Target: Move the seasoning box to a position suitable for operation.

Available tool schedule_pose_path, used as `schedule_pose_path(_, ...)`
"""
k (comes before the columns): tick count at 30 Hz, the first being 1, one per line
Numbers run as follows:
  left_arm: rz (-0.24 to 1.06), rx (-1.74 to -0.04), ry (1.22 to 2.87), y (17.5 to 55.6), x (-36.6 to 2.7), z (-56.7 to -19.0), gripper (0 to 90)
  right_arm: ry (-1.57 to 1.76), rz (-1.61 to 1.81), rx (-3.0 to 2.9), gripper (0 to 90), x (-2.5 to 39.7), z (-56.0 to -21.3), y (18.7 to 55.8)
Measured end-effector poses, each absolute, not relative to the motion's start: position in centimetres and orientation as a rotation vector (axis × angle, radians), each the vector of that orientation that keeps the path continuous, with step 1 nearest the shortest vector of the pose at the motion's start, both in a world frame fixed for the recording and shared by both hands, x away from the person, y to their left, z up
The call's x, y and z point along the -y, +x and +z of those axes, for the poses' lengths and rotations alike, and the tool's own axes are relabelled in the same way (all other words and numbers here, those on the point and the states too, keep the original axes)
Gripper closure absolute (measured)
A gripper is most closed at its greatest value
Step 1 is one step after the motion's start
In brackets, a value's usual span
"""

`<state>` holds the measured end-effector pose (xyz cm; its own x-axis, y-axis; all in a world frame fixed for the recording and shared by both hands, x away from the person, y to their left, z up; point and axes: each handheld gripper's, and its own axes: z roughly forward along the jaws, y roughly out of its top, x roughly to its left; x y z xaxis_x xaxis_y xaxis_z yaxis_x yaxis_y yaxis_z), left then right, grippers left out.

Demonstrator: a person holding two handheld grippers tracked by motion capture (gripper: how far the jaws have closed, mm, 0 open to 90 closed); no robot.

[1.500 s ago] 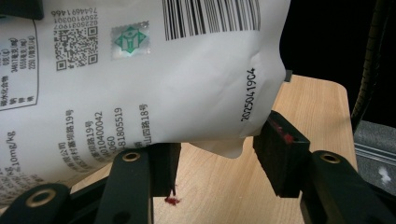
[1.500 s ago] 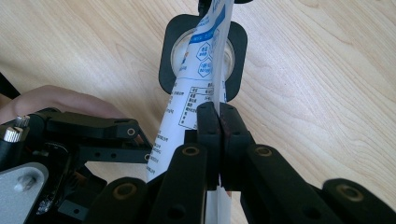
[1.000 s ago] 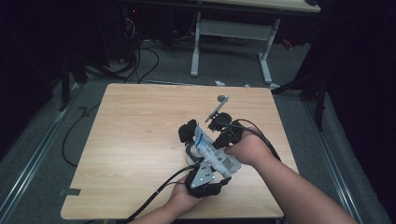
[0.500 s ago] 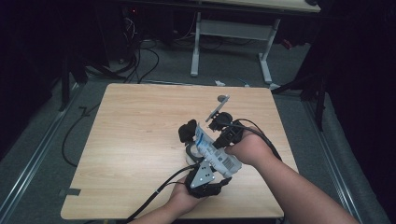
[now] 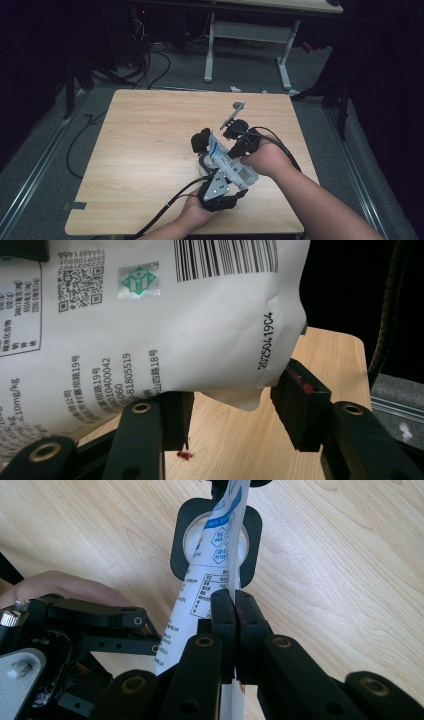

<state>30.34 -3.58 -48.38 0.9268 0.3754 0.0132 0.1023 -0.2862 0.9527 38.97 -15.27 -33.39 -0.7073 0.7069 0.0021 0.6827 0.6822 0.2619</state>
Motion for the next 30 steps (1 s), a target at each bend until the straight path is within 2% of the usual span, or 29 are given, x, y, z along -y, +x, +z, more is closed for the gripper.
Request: schedule_pose_path(30,0.273,-0.360,1.850,30.54,3.53,-48.22,52.7,1.151,0.373,-2.791,89.1,15.07,-33.52,39.37)
